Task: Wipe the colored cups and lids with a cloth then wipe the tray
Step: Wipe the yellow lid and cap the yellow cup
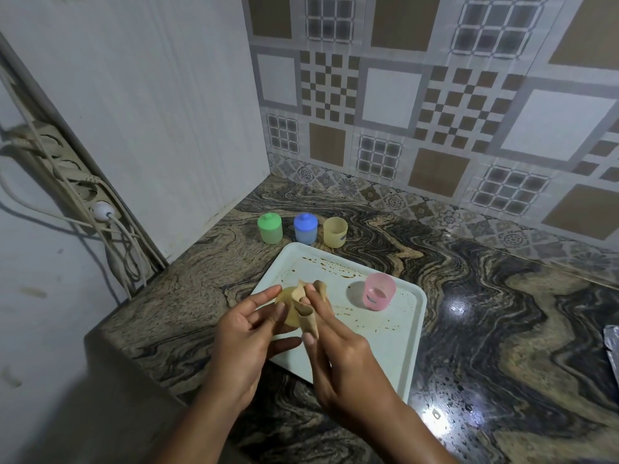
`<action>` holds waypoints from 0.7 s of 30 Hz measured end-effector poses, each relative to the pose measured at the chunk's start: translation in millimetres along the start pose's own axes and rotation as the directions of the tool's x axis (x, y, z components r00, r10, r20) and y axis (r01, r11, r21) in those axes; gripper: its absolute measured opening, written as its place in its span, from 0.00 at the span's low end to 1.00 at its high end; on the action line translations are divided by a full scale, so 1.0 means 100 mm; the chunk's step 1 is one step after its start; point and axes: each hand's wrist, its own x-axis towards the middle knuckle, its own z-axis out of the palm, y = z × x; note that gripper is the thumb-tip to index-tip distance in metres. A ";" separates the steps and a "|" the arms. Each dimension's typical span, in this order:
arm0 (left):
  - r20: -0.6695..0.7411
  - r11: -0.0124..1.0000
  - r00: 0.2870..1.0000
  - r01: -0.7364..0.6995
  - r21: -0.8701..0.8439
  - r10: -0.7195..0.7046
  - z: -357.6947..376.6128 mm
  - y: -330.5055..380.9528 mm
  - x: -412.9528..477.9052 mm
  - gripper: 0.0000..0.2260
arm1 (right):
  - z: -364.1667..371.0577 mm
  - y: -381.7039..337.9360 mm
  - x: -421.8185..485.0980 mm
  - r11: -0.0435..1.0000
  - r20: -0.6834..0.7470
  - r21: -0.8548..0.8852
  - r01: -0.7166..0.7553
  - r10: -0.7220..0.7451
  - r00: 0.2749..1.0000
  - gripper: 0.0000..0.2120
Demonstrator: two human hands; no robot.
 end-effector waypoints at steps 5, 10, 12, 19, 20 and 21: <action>0.035 1.000 0.999 0.005 0.011 -0.006 -0.10 0.04 0.02 0.14 | -0.11 0.11 0.09 0.997 -0.002 0.031 -0.064 0.064 0.998 0.23; 0.049 0.999 0.998 0.039 -0.012 -0.038 -0.14 0.06 0.05 0.16 | -0.23 0.14 0.23 0.991 0.070 -0.036 -0.130 0.132 0.989 0.19; 0.049 0.998 0.998 0.048 -0.031 -0.047 -0.13 0.06 0.08 0.16 | -0.27 0.17 0.26 0.973 0.024 0.007 -0.232 0.232 0.972 0.13; -0.001 0.998 0.998 0.067 -0.017 -0.067 -0.03 0.10 0.18 0.16 | -0.21 0.08 0.15 0.778 0.003 0.526 -0.342 0.401 0.916 0.31; -0.022 0.998 0.998 0.063 -0.019 -0.063 -0.01 0.10 0.19 0.17 | -0.19 0.07 0.15 0.784 0.001 0.515 -0.346 0.404 0.915 0.31; -0.035 0.999 0.998 0.054 -0.009 -0.054 0.00 0.09 0.19 0.17 | -0.17 0.07 0.15 0.786 0.004 0.508 -0.353 0.408 0.913 0.32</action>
